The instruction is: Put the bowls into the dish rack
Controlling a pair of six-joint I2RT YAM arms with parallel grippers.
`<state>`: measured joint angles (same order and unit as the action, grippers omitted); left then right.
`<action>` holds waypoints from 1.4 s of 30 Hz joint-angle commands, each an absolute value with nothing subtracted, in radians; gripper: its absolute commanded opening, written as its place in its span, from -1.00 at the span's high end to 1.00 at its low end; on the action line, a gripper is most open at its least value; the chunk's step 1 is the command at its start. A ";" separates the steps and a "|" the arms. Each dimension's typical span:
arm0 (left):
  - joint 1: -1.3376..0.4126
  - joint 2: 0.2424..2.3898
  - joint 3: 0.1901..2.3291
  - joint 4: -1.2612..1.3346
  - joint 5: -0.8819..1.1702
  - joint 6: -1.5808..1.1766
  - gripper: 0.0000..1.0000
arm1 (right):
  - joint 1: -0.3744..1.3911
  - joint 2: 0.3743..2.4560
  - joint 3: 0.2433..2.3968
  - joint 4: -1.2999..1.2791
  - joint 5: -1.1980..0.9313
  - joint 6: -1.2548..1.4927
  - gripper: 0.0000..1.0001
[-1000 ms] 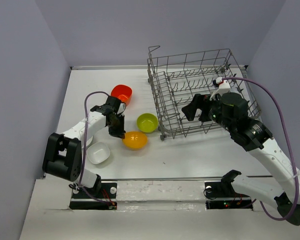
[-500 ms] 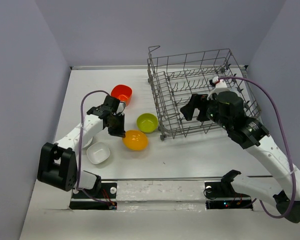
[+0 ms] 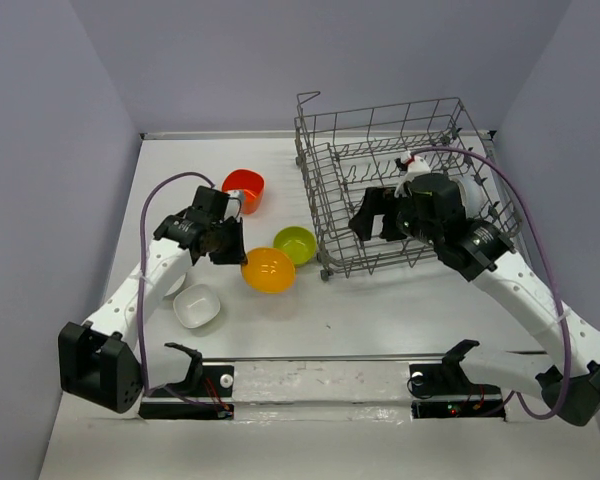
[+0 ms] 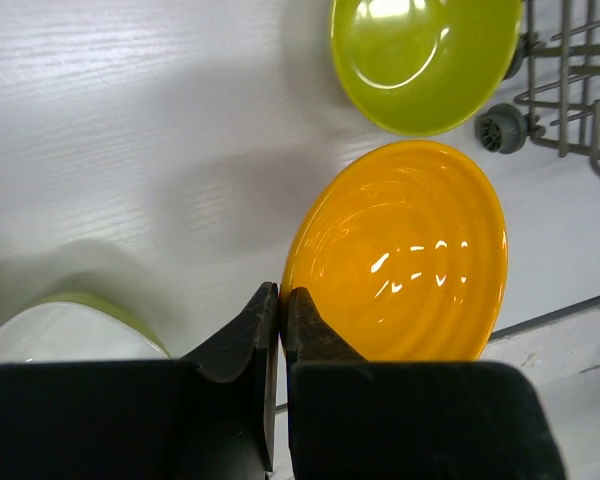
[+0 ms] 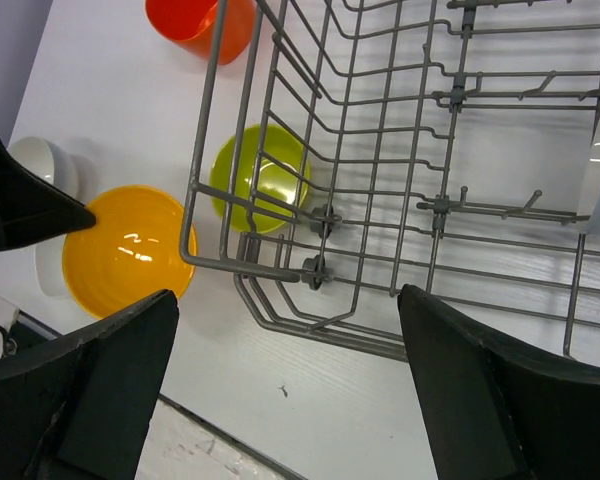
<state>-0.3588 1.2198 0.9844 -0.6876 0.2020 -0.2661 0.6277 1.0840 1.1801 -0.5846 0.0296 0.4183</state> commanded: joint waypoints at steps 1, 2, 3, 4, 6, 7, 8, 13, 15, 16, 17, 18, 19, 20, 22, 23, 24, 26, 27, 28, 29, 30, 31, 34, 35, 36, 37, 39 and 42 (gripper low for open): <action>-0.360 1.151 1.095 -0.712 0.192 -0.284 1.00 | 0.624 1.109 1.267 -0.577 -0.024 0.411 -0.90; -0.360 1.138 1.123 -0.718 0.190 -0.290 1.00 | 0.624 1.118 1.276 -0.583 -0.040 0.414 -0.88; -0.360 1.134 1.137 -0.722 0.189 -0.291 1.00 | 0.624 1.127 1.293 -0.586 -0.049 0.414 -0.86; -0.360 1.129 1.149 -0.726 0.187 -0.293 1.00 | 0.624 1.146 1.302 -0.586 -0.058 0.417 -0.82; -0.359 1.120 1.186 -0.729 0.184 -0.299 1.00 | 0.624 1.164 1.318 -0.588 -0.086 0.423 -0.77; -0.357 1.118 1.198 -0.729 0.187 -0.302 1.00 | 0.635 1.183 1.337 -0.589 -0.090 0.425 -0.73; -0.357 1.120 1.225 -0.730 0.189 -0.304 1.00 | 0.644 1.193 1.350 -0.591 -0.089 0.428 -0.72; -0.354 1.129 1.322 -0.736 0.193 -0.313 1.00 | 0.727 1.264 1.439 -0.623 -0.023 0.426 -0.69; -0.353 1.135 1.374 -0.741 0.190 -0.316 1.00 | 0.749 1.298 1.483 -0.632 -0.005 0.429 -0.69; -0.353 1.138 1.390 -0.739 0.189 -0.316 1.00 | 0.761 1.308 1.497 -0.635 -0.003 0.431 -0.65; -0.353 1.140 1.402 -0.739 0.189 -0.318 1.00 | 0.761 1.319 1.509 -0.638 0.000 0.433 -0.64; -0.353 1.141 1.425 -0.738 0.192 -0.319 1.00 | 0.773 1.340 1.537 -0.640 0.026 0.436 -0.62; -0.353 1.146 1.445 -0.735 0.193 -0.322 1.00 | 0.788 1.351 1.549 -0.641 0.035 0.437 -0.60; -0.353 1.146 1.453 -0.733 0.196 -0.325 1.00 | 0.798 1.362 1.561 -0.644 0.041 0.440 -0.59; -0.353 1.147 1.463 -0.727 0.210 -0.328 1.00 | 0.811 1.403 1.598 -0.652 0.049 0.439 -0.53; -0.353 1.149 1.468 -0.726 0.213 -0.328 1.00 | 0.821 1.417 1.609 -0.656 0.055 0.442 -0.52; -0.353 1.149 1.476 -0.723 0.215 -0.330 1.00 | 0.831 1.430 1.630 -0.660 0.072 0.440 -0.50; -0.353 1.150 1.482 -0.721 0.216 -0.330 1.00 | 0.841 1.463 1.647 -0.667 0.098 0.443 -0.47; -0.353 1.149 1.482 -0.721 0.218 -0.328 1.00 | 0.841 1.469 1.655 -0.664 0.101 0.445 -0.47; -0.353 1.149 1.482 -0.719 0.218 -0.330 1.00 | 0.850 1.480 1.661 -0.664 0.104 0.448 -0.45; -0.353 1.147 1.480 -0.718 0.218 -0.331 1.00 | 0.850 1.491 1.675 -0.658 0.104 0.449 -0.45; -0.353 1.147 1.480 -0.716 0.219 -0.330 1.00 | 0.850 1.499 1.683 -0.655 0.106 0.452 -0.44; -0.353 1.147 1.480 -0.715 0.222 -0.331 1.00 | 0.850 1.506 1.692 -0.657 0.106 0.451 -0.41; -0.353 1.144 1.486 -0.713 0.225 -0.330 1.00 | 0.859 1.543 1.727 -0.663 0.114 0.454 -0.35; -0.353 1.143 1.488 -0.713 0.225 -0.328 1.00 | 0.859 1.549 1.736 -0.664 0.115 0.454 -0.31; -0.353 1.141 1.489 -0.713 0.224 -0.327 1.00 | 0.859 1.560 1.740 -0.663 0.118 0.459 -0.27; -0.353 1.141 1.489 -0.713 0.225 -0.327 1.00 | 0.859 1.563 1.743 -0.663 0.120 0.459 -0.20; -0.353 1.138 1.488 -0.713 0.224 -0.327 1.00 | 0.868 1.577 1.752 -0.658 0.121 0.463 -0.18; -0.353 1.135 1.489 -0.712 0.227 -0.328 1.00 | 0.868 1.592 1.769 -0.657 0.120 0.468 -0.10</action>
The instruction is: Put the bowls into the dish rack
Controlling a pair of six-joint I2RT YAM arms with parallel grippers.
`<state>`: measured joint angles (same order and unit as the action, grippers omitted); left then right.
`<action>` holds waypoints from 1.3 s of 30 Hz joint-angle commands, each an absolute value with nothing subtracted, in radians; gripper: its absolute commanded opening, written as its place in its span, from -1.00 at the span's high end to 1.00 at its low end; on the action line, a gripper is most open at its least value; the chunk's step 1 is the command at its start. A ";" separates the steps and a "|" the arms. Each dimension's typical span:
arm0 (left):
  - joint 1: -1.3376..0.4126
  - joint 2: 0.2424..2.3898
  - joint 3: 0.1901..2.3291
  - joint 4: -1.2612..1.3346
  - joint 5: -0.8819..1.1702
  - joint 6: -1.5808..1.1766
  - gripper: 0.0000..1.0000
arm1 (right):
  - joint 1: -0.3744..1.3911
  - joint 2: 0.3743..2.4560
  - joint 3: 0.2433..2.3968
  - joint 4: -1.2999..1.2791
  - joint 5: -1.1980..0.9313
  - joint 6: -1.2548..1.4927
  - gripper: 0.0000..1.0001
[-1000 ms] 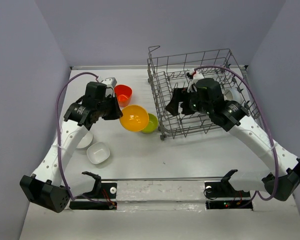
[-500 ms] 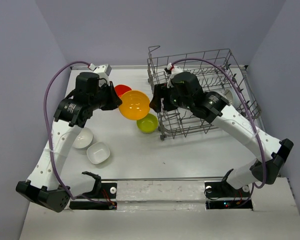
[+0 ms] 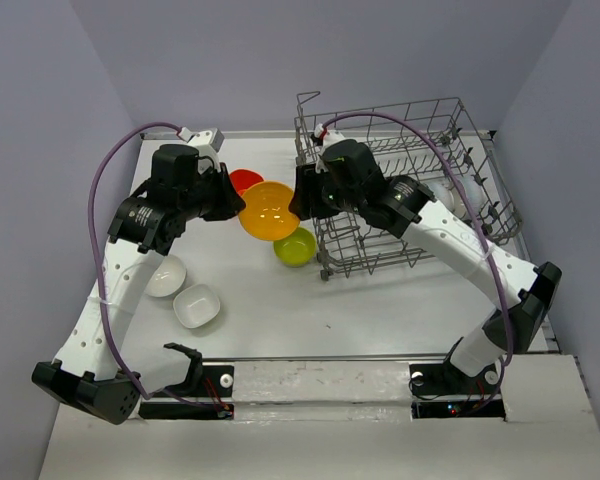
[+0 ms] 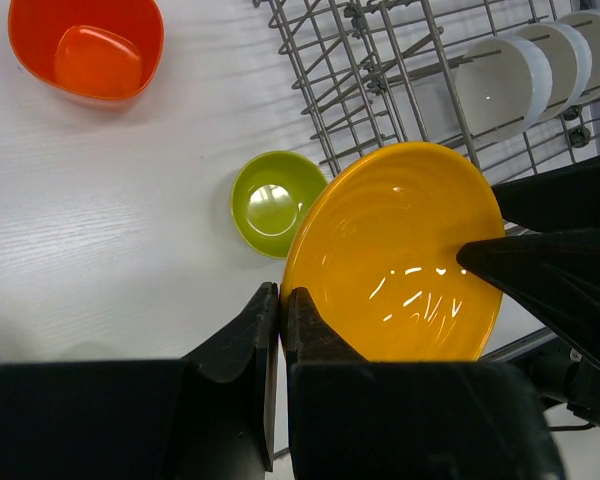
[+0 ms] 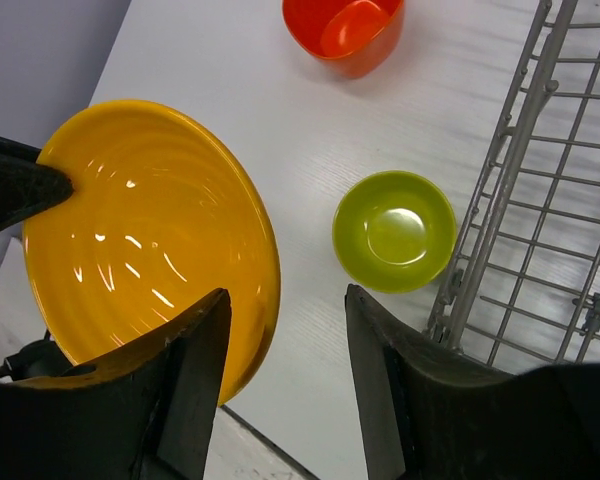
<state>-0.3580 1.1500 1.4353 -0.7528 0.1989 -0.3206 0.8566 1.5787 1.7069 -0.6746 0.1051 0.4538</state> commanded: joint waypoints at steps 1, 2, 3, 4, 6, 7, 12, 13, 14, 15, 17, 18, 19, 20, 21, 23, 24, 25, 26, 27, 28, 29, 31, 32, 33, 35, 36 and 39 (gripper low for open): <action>-0.353 1.134 1.491 -0.710 0.227 -0.328 1.00 | 0.868 1.600 1.772 -0.658 0.120 0.468 -0.06; -0.353 1.132 1.493 -0.710 0.227 -0.328 1.00 | 0.868 1.604 1.775 -0.658 0.120 0.468 -0.04; -0.353 1.131 1.493 -0.710 0.227 -0.327 1.00 | 0.877 1.608 1.779 -0.660 0.120 0.468 -0.03; -0.353 1.131 1.493 -0.710 0.227 -0.325 1.00 | 0.877 1.611 1.784 -0.660 0.121 0.469 0.02; -0.353 1.127 1.491 -0.709 0.227 -0.324 1.00 | 0.877 1.620 1.790 -0.661 0.126 0.472 0.09; -0.353 1.126 1.491 -0.709 0.227 -0.324 1.00 | 0.877 1.623 1.798 -0.663 0.130 0.472 0.17; -0.353 1.120 1.485 -0.706 0.226 -0.321 1.00 | 0.887 1.649 1.822 -0.680 0.150 0.471 0.46; -0.353 1.118 1.485 -0.706 0.225 -0.319 1.00 | 0.887 1.649 1.824 -0.680 0.155 0.471 0.63; -0.353 1.118 1.482 -0.706 0.225 -0.319 1.00 | 0.887 1.651 1.827 -0.680 0.155 0.472 0.72; -0.353 1.115 1.479 -0.704 0.225 -0.318 1.00 | 0.887 1.652 1.833 -0.681 0.163 0.474 0.81; -0.353 1.112 1.474 -0.703 0.224 -0.313 1.00 | 0.887 1.654 1.842 -0.686 0.176 0.476 0.98; -0.353 1.108 1.471 -0.703 0.221 -0.313 1.00 | 0.896 1.654 1.851 -0.686 0.187 0.472 0.98; -0.353 1.106 1.470 -0.701 0.218 -0.311 0.85 | 0.896 1.652 1.855 -0.686 0.192 0.474 0.98; -0.353 1.101 1.468 -0.698 0.213 -0.308 0.66 | 0.896 1.652 1.859 -0.687 0.196 0.471 0.98; -0.353 1.098 1.463 -0.698 0.210 -0.305 0.51 | 0.896 1.651 1.864 -0.687 0.202 0.471 0.98; -0.353 1.088 1.463 -0.687 0.204 -0.298 0.19 | 0.896 1.643 1.884 -0.695 0.230 0.463 0.98; -0.353 1.086 1.462 -0.681 0.201 -0.296 -0.08 | 0.896 1.641 1.893 -0.698 0.251 0.456 0.98; -0.353 1.078 1.463 -0.670 0.202 -0.295 -0.18 | 0.896 1.641 1.910 -0.707 0.264 0.453 0.98; -0.353 1.075 1.465 -0.663 0.202 -0.295 -0.26 | 0.896 1.641 1.917 -0.712 0.274 0.449 0.98; -0.353 1.075 1.471 -0.655 0.210 -0.296 -0.45 | 0.896 1.643 1.927 -0.716 0.299 0.443 0.99; -0.353 1.075 1.477 -0.649 0.216 -0.296 -0.50 | 0.896 1.646 1.933 -0.725 0.310 0.439 0.98; -0.353 1.075 1.486 -0.635 0.221 -0.296 -0.54 | 0.896 1.647 1.946 -0.729 0.322 0.436 0.98; -0.353 1.074 1.496 -0.621 0.238 -0.299 -0.66 | 0.896 1.646 1.959 -0.732 0.383 0.423 0.98; -0.353 1.066 1.505 -0.611 0.239 -0.301 -0.68 | 0.896 1.640 1.976 -0.733 0.449 0.407 0.98; -0.353 1.062 1.508 -0.604 0.230 -0.304 -0.69 | 0.896 1.638 1.986 -0.735 0.492 0.393 0.98; -0.353 1.036 1.509 -0.585 0.218 -0.302 -0.71 | 0.896 1.638 2.012 -0.738 0.616 0.355 0.98; -0.353 1.026 1.503 -0.577 0.200 -0.302 -0.72 | 0.887 1.649 2.046 -0.738 0.762 0.304 0.98; -0.351 0.976 1.453 -0.534 0.187 -0.305 -0.75 | 0.771 1.684 2.133 -0.727 0.923 0.208 0.98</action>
